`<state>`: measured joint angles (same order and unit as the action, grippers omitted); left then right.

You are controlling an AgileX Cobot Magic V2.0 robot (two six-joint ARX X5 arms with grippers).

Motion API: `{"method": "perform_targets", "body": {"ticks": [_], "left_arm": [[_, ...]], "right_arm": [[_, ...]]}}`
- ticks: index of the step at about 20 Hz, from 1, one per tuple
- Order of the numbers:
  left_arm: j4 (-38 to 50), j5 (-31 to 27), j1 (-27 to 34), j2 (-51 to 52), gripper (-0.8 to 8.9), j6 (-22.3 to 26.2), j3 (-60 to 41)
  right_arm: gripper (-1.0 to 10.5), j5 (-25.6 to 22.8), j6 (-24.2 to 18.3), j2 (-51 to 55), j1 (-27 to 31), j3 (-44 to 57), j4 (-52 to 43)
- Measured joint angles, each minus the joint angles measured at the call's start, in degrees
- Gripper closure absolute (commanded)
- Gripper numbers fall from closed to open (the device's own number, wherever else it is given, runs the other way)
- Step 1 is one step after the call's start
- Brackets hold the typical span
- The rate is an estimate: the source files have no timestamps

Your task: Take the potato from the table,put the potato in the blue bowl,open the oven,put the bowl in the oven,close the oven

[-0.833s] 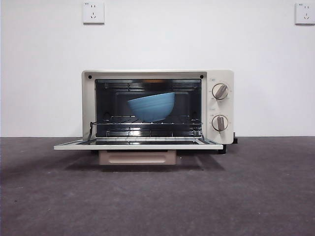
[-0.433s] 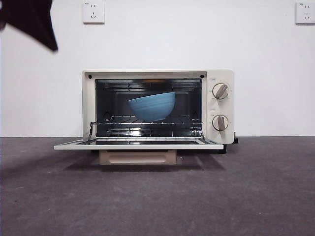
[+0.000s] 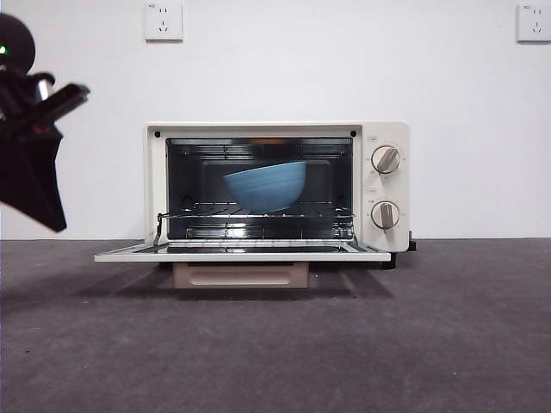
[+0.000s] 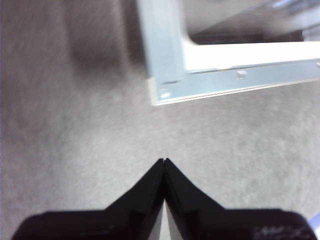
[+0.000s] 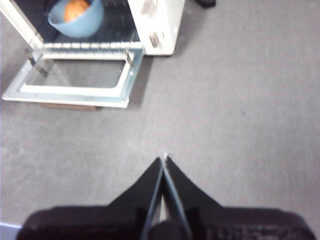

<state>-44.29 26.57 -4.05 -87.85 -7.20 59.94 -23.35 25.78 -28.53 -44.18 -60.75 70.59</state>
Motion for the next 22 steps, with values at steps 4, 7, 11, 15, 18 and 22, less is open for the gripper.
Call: {"method": "perform_targets", "body": {"ticks": [4,7,11,15,18,22], "left_arm": [[2.8,0.0,1.0,-0.4,8.19,-3.4,-0.9],[4.5,1.3,1.1,-3.9,8.19,-6.2,-0.9],[9.4,3.7,1.1,-9.7,8.19,-10.4,-0.9],[10.7,4.8,2.2,-11.3,8.19,-13.8,-0.9],[12.9,7.5,2.2,-13.9,8.19,-16.1,-0.9],[16.2,8.9,1.8,-14.2,8.19,-19.6,-0.9]], "right_arm": [[9.6,0.9,0.7,0.5,0.0,0.2,-0.3],[9.6,0.9,1.0,0.5,0.0,0.2,-1.0],[9.6,1.4,2.1,0.5,0.0,0.2,-2.0],[9.6,2.4,2.3,0.5,0.0,0.2,-3.7],[9.6,2.3,2.3,0.5,0.0,0.2,-4.0],[9.6,2.3,2.3,0.5,0.0,0.2,-4.2]]}}
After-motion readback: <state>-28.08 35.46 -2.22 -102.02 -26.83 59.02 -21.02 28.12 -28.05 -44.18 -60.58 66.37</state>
